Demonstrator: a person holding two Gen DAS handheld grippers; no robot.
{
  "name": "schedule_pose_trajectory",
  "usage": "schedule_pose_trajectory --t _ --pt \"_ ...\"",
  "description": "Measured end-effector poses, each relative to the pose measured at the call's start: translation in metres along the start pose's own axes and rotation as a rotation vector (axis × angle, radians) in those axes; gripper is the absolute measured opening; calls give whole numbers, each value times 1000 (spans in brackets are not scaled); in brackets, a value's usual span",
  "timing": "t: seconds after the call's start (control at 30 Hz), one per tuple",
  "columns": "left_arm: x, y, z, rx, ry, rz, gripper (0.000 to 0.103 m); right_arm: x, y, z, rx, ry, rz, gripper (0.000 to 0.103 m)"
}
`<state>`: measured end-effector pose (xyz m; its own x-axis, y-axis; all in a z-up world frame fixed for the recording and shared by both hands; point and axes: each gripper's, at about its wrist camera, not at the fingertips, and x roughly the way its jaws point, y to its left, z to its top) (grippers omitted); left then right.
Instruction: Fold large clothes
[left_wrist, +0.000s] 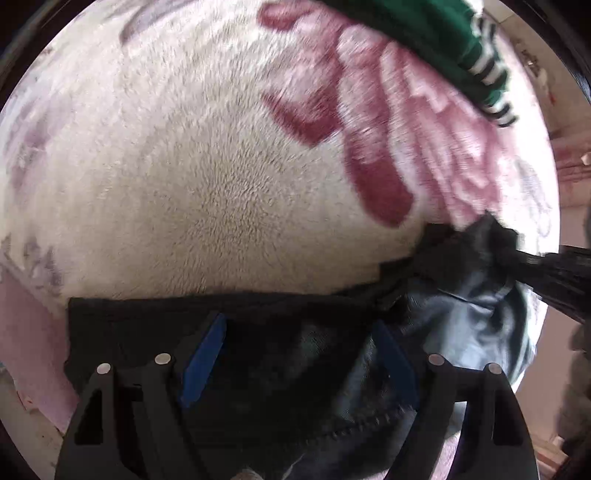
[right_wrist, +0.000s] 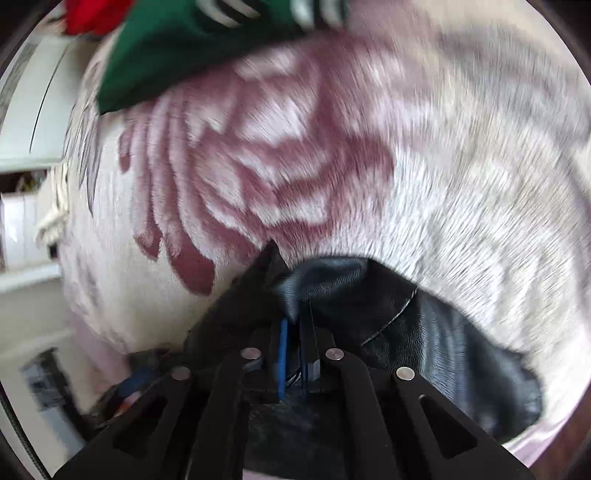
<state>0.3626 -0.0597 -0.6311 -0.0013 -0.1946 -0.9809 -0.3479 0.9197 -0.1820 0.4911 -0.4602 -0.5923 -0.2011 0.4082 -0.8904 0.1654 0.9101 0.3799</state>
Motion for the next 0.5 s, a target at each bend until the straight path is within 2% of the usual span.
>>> schedule_pose_trajectory --t 0.07,0.17,0.2,0.27,0.33,0.37,0.5 --pt "9 6 2 -7 14 -11 87 -26 5 -6 -10 -52 -5 41" --pt "11 9 -1 5 -3 -16 91 -50 19 -30 -75 -132 -2 42" --pt "11 9 -2 5 -6 -16 91 -46 22 -37 -93 -110 14 42" --pt "12 9 -3 6 -9 -10 91 -10 30 -52 -137 25 2 40" --pt "14 9 -3 10 -9 -3 91 31 32 -59 -150 92 -46 25" --pt "16 7 -3 12 -8 0 91 57 32 -60 -163 120 -98 22" --pt "30 9 -2 21 -17 17 92 79 36 -55 -134 105 -184 22"
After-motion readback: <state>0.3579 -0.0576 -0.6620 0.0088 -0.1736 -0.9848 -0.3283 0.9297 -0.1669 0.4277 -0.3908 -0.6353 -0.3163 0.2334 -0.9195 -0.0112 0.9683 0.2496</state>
